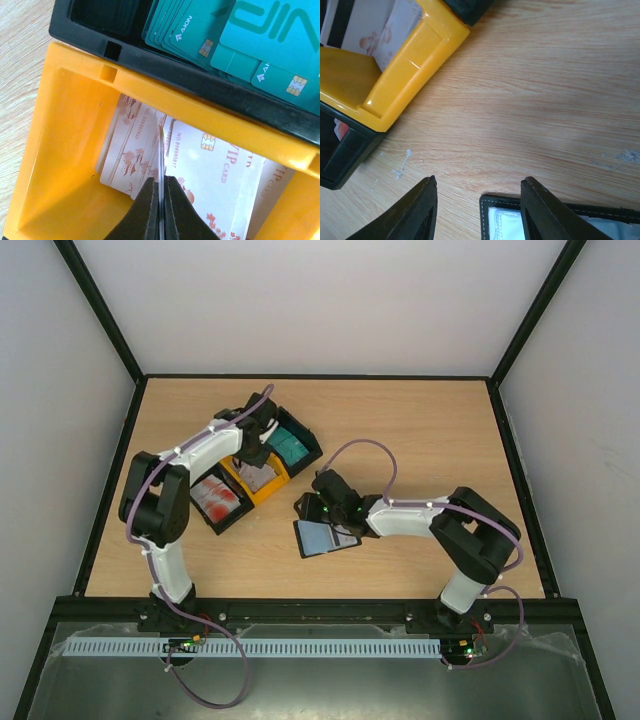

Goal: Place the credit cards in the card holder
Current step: Pick up the credit card from the storage box.

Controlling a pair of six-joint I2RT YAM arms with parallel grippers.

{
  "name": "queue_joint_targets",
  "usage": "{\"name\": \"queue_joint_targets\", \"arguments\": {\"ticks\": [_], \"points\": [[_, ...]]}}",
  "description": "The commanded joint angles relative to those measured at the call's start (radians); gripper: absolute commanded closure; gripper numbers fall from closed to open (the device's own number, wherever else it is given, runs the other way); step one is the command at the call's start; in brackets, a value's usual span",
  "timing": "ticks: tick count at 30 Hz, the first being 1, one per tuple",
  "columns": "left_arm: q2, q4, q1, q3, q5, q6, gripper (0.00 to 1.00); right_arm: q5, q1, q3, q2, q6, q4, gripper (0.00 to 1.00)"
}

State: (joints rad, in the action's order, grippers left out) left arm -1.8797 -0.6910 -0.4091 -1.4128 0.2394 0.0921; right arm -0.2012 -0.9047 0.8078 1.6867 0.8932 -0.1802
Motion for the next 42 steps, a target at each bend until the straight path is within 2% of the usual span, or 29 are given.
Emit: {"name": "queue_joint_targets", "arguments": {"ticks": [1, 17, 25, 31, 36, 42], "points": [[0.05, -0.058, 0.001, 0.007, -0.01, -0.03, 0.98, 0.033, -0.007, 0.045, -0.045, -0.014, 0.034, 0.55], [0.154, -0.021, 0.001, 0.058, 0.064, -0.13, 0.98, -0.02, 0.0, 0.124, -0.069, -0.002, 0.054, 0.51], [0.202, 0.001, 0.005, 0.087, 0.004, -0.162, 0.97, -0.05, 0.005, 0.164, -0.059, 0.0, 0.062, 0.47], [0.292, 0.034, 0.05, 0.1, -0.161, -0.197, 0.98, -0.207, 0.091, 0.203, -0.036, -0.008, -0.006, 0.43], [0.415, 0.077, 0.107, 0.126, -0.392, -0.26, 0.98, -0.333, 0.167, 0.233, -0.035, -0.036, -0.089, 0.3], [0.529, 0.129, 0.171, 0.152, -0.652, -0.343, 0.98, -0.455, 0.202, 0.26, -0.003, 0.002, -0.218, 0.25]]}}
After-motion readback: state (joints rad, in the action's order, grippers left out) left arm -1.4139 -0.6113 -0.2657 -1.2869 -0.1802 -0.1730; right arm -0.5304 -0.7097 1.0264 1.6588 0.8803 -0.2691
